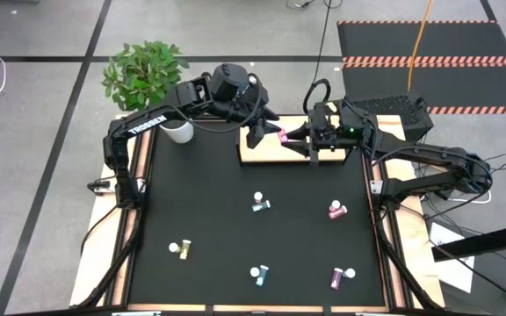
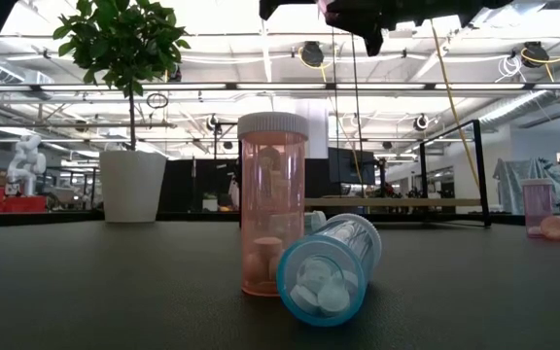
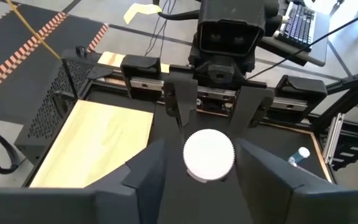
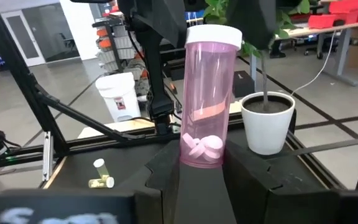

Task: Pick and place medicine bottles onto shelf by color
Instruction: Put the top left pink pill bottle on the shelf

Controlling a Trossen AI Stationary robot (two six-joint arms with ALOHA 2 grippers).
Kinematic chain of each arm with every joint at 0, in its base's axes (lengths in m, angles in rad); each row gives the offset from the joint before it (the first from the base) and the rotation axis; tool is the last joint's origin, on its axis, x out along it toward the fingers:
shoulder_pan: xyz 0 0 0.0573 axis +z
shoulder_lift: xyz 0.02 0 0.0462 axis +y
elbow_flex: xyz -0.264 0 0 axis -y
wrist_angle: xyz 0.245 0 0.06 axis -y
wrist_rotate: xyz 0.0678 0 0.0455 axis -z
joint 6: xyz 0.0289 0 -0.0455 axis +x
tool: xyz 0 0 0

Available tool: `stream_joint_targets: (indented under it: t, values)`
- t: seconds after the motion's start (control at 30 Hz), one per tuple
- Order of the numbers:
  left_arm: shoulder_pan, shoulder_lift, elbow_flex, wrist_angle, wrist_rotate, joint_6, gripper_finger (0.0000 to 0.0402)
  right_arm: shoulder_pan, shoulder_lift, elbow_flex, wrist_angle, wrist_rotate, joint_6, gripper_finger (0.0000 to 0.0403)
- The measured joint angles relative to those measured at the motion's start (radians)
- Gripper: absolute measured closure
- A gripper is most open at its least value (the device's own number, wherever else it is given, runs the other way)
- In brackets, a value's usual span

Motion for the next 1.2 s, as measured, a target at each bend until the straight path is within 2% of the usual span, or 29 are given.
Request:
stream_joint_targets:
  t: [0.13,0.47,0.7,0.93,1.07,1.2]
  values:
    - [0.001,0.0,0.0,0.0,0.028,0.012,0.0194,-0.005,0.0,0.0,0.006,-0.006,-0.018,0.0298]
    - [0.0,0.0,0.0,0.007,0.032,0.066,0.0195,-0.03,0.0,0.0,0.05,-0.027,-0.017,0.0298]
    - [0.0,0.0,0.0,0.075,0.033,0.072,0.0239,-0.041,0.0,0.0,0.048,-0.029,-0.012,0.0298]
    - [0.0,0.0,0.0,0.066,0.035,0.096,0.0271,-0.042,0.0,0.0,0.046,-0.031,-0.017,0.0298]
    - [0.0,0.0,0.0,0.066,0.036,0.095,0.0266,-0.042,0.0,0.0,0.046,-0.031,-0.019,0.0298]
    - [0.0,0.0,0.0,0.067,0.036,0.091,0.0242,-0.042,0.0,0.0,0.051,-0.03,-0.032,0.0298]
